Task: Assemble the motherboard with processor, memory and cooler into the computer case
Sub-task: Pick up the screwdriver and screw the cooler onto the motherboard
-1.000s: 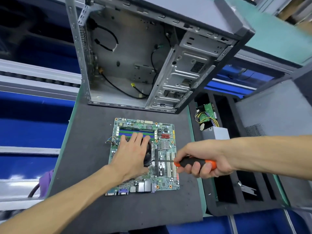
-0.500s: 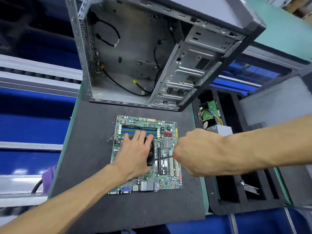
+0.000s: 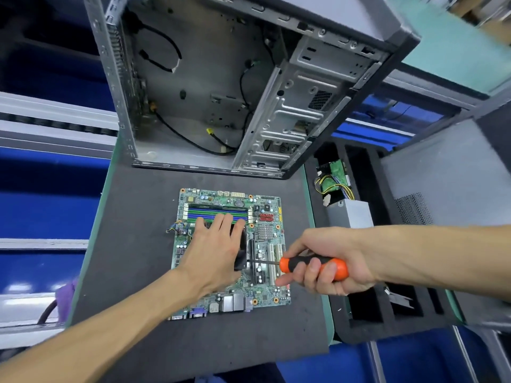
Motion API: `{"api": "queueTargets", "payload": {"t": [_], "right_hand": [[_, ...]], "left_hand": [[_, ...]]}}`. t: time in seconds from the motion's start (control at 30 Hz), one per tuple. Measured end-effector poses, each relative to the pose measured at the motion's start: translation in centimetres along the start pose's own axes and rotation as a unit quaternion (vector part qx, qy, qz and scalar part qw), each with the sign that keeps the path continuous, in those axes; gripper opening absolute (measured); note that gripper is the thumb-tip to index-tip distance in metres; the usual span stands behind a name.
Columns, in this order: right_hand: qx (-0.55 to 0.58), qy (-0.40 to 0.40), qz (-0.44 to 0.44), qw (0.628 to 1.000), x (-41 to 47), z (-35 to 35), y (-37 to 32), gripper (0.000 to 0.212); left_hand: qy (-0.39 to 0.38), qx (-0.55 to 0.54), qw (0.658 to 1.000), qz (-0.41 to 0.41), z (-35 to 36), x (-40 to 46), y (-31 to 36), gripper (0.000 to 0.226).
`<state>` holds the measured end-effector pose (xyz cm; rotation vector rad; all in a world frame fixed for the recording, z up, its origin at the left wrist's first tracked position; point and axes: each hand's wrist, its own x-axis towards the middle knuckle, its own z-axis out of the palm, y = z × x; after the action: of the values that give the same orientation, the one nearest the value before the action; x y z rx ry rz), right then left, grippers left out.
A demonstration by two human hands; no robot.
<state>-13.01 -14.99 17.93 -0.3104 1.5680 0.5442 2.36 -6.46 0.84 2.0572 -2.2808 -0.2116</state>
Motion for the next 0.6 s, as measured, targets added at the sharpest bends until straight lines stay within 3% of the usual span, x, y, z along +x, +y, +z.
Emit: {"api": "queueTargets", "payload": {"t": [0.1, 0.17, 0.27, 0.3, 0.33, 0.43, 0.47, 0.53, 0.6], "right_hand": [[-0.095, 0.022, -0.019, 0.995, -0.3, -0.2, 0.4, 0.020], [-0.182, 0.060, -0.051, 0.980, -0.3, -0.1, 0.4, 0.026], [-0.361, 0.136, -0.148, 0.911, -0.4, 0.2, 0.1, 0.028], [-0.448, 0.175, -0.191, 0.856, -0.5, 0.1, 0.2, 0.028], [-0.551, 0.221, -0.233, 0.770, -0.8, 0.0, 0.4, 0.031], [-0.789, 0.354, -0.332, 0.377, -1.0, -0.6, 1.5, 0.038], [-0.812, 0.358, -0.357, 0.292, -1.0, -0.5, 1.8, 0.033], [-0.844, 0.323, -0.373, 0.209, -1.3, 0.4, 1.8, 0.023], [-0.865, 0.290, -0.369, 0.177, -1.7, 1.5, 1.4, 0.032]], "left_hand": [[-0.009, 0.000, 1.000, -0.011, -0.1, -0.2, -0.4, 0.096], [-0.011, -0.002, 1.000, -0.012, -0.2, -0.3, -0.6, 0.100], [-0.018, -0.007, 1.000, -0.011, -0.5, -0.3, -0.6, 0.099], [-0.018, -0.006, 1.000, -0.012, -0.6, -0.3, -0.6, 0.098], [-0.017, -0.007, 1.000, -0.014, -0.6, -0.3, -0.7, 0.097], [-0.006, -0.009, 1.000, -0.020, -0.6, -0.4, -0.7, 0.093], [-0.005, -0.009, 1.000, -0.020, -0.6, -0.4, -0.7, 0.093], [-0.001, -0.006, 1.000, -0.019, -0.5, -0.5, -0.6, 0.091], [0.002, -0.003, 1.000, -0.017, -0.5, -0.5, -0.5, 0.090]]}}
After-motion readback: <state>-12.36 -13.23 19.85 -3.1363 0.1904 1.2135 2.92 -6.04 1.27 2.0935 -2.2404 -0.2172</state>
